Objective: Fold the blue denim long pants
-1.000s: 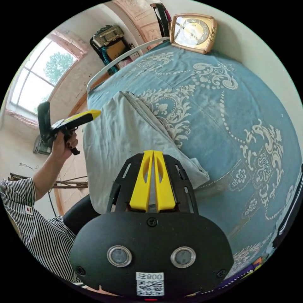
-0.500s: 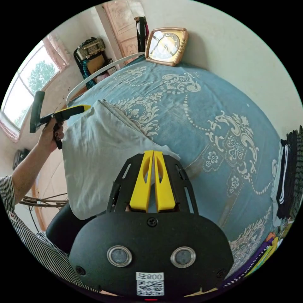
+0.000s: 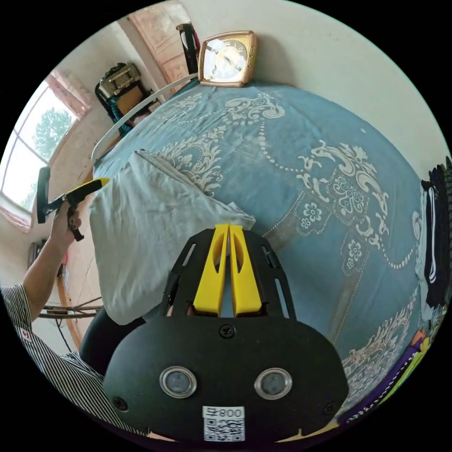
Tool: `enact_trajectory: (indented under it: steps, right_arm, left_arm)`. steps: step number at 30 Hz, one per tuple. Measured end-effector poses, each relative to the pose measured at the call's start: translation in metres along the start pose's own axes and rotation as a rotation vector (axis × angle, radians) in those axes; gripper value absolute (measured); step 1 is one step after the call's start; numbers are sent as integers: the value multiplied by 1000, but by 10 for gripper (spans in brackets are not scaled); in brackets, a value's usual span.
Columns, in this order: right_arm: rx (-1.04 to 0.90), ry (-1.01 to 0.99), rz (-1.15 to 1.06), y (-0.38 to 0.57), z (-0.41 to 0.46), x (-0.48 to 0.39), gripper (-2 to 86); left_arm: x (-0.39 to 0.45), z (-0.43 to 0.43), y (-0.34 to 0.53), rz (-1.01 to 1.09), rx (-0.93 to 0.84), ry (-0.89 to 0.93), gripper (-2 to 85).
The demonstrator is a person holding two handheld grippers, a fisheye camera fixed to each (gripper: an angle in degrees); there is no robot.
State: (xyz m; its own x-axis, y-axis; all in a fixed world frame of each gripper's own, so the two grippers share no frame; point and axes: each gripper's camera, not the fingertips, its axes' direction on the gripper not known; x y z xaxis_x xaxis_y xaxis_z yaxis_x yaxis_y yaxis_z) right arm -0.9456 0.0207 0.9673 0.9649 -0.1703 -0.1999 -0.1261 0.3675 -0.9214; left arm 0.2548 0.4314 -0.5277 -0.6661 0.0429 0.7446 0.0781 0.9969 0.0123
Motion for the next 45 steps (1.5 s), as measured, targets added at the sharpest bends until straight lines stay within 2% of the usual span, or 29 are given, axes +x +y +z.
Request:
enact_trajectory:
  steps: [2,4,6,9,11,13,15,17,19,23,27,29,33,45]
  right_arm:
    - [-12,-104,83,4,19,20,1]
    - [-28,-129,113,6,19,25,1]
    - [17,-76,58,16,10,13,1]
    - [82,-146,-17,45,7,-9,1]
    - [-40,-109,-49,59,44,-20,1]
    - [-111,-137,-8,66,75,-11,2]
    - [-100,-241,91,71,79,8,3]
    - [-41,-280,86,86,68,17,5]
    - [-38,-294,92,106,68,23,8]
    - [-97,-581,240,175,105,48,28]
    - [-148,-740,375,229,144,56,61]
    - [-169,-867,446,254,171,56,72]
    - [-177,-939,478,272,201,52,79]
    - [-150,-1143,574,302,278,39,117]
  left_arm:
    - [-8,10,13,-42,-63,-12,2]
    - [-12,-4,29,-101,-3,44,2]
    - [-10,-20,44,-116,57,49,2]
    - [-7,-22,70,-94,58,43,2]
    - [-13,-5,79,-92,-13,25,3]
    - [-26,-1,84,-129,6,105,4]
    - [-32,-5,84,-187,3,133,6]
    - [-29,-11,90,-168,16,164,10]
    - [-17,-4,106,-130,-36,320,20]
    - [12,33,136,-122,-195,585,54]
    - [41,74,148,-118,-334,797,78]
    - [48,84,146,-100,-361,789,76]
    - [51,98,138,-82,-403,821,43]
    - [36,103,140,-136,-317,895,9]
